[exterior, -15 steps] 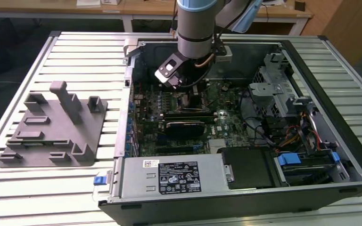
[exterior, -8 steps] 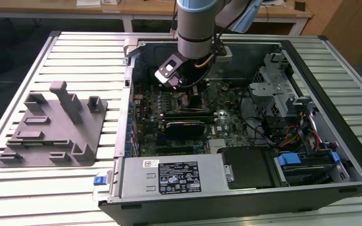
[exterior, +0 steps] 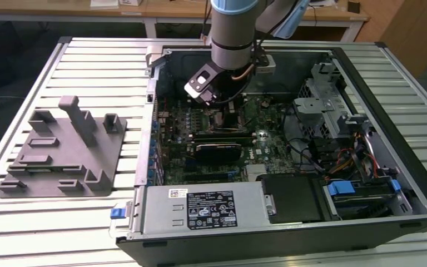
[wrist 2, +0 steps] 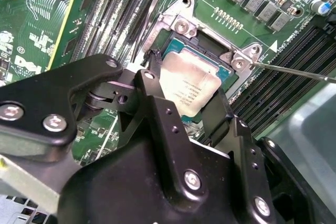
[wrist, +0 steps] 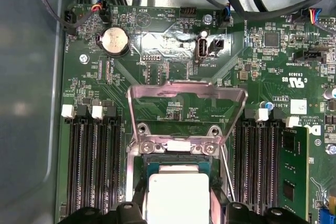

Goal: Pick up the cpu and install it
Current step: 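Place the cpu into insertion slot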

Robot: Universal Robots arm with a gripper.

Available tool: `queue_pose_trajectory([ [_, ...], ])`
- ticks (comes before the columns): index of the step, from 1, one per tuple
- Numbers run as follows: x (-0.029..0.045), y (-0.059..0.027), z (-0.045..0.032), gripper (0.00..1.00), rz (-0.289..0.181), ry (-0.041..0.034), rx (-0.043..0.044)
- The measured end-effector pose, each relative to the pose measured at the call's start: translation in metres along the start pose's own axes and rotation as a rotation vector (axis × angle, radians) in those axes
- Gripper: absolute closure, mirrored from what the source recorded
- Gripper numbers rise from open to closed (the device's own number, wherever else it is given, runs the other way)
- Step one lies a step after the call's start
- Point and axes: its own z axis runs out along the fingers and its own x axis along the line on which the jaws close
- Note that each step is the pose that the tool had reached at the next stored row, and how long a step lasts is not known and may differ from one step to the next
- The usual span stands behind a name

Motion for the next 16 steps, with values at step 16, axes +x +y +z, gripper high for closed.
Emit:
queue_pose_trajectory([
  [16,0.0000,0.0016,0.0005,0.45,0.000,-0.0001,-0.0001],
])
